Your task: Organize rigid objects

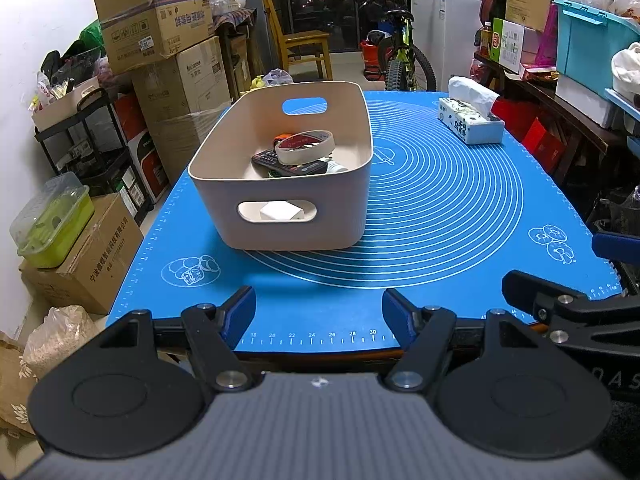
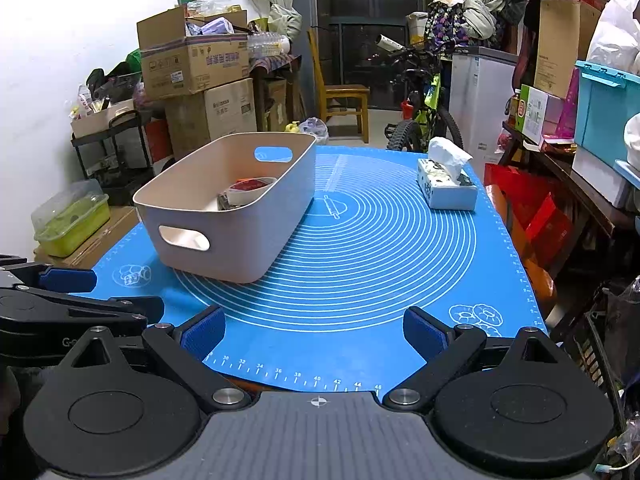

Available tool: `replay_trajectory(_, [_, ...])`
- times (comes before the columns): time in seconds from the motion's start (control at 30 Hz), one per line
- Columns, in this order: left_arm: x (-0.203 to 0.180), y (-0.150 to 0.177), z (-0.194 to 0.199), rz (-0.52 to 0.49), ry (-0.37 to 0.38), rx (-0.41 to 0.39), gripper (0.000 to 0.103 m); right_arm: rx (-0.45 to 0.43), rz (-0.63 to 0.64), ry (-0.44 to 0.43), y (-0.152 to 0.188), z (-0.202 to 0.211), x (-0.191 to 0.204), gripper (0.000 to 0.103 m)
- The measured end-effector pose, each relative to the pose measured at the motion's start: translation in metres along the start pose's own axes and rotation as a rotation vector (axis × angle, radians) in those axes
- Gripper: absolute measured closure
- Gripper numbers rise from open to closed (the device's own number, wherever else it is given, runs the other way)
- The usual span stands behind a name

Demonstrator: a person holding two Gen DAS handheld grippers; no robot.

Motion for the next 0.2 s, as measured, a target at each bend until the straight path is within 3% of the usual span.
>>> replay_trajectory(0.2, [-0.0011,-0.0001,-0.0004,0.000,0.002,-0.003,0.032,0.000,0.002,0.001,-0.0002,0.0001,0.0000,0.007])
Point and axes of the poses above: each gripper's, at about its wrist camera, not at the fingertips, and z roughly against the way its jaws point, x to its left, y to its underside, the point moved 9 cm from there along -z, roughly the way its jaws point, and after that the axes turned 4 degrees about x, right-handed, at the moved point
